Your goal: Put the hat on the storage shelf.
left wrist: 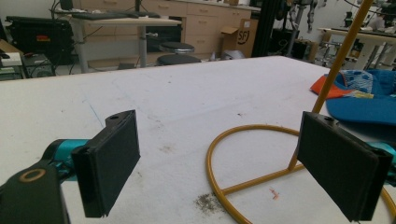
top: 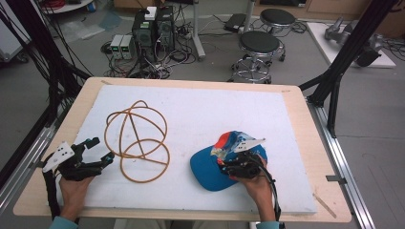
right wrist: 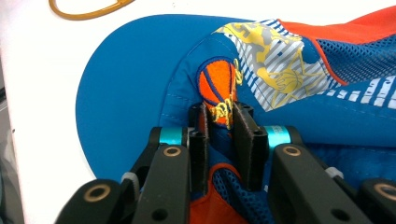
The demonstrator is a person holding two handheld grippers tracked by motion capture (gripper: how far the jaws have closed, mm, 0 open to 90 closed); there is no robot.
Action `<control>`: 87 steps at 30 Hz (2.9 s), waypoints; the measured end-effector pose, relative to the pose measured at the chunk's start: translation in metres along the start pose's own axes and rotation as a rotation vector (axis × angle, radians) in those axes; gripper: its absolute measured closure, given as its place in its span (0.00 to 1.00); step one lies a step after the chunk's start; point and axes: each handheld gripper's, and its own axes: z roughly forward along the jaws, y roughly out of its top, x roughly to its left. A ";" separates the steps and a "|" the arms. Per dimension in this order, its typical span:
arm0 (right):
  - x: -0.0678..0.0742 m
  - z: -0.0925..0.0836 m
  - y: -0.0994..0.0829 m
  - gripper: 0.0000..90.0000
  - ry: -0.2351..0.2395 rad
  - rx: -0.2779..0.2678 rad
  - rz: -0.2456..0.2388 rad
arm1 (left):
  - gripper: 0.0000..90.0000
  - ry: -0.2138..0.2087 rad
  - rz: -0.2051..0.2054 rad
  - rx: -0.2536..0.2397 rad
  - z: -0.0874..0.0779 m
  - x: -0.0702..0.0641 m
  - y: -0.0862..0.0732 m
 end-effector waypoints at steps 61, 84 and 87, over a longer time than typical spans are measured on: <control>0.082 -0.071 0.168 0.95 0.106 -0.338 -0.225 | 0.15 -0.001 0.006 0.000 0.000 0.000 0.000; 0.118 -0.041 0.222 0.95 0.145 -0.361 -0.271 | 0.15 -0.004 0.000 -0.002 0.000 0.001 0.000; 0.122 -0.037 0.225 0.95 0.163 -0.367 -0.278 | 0.15 -0.005 -0.002 -0.003 -0.001 0.001 0.000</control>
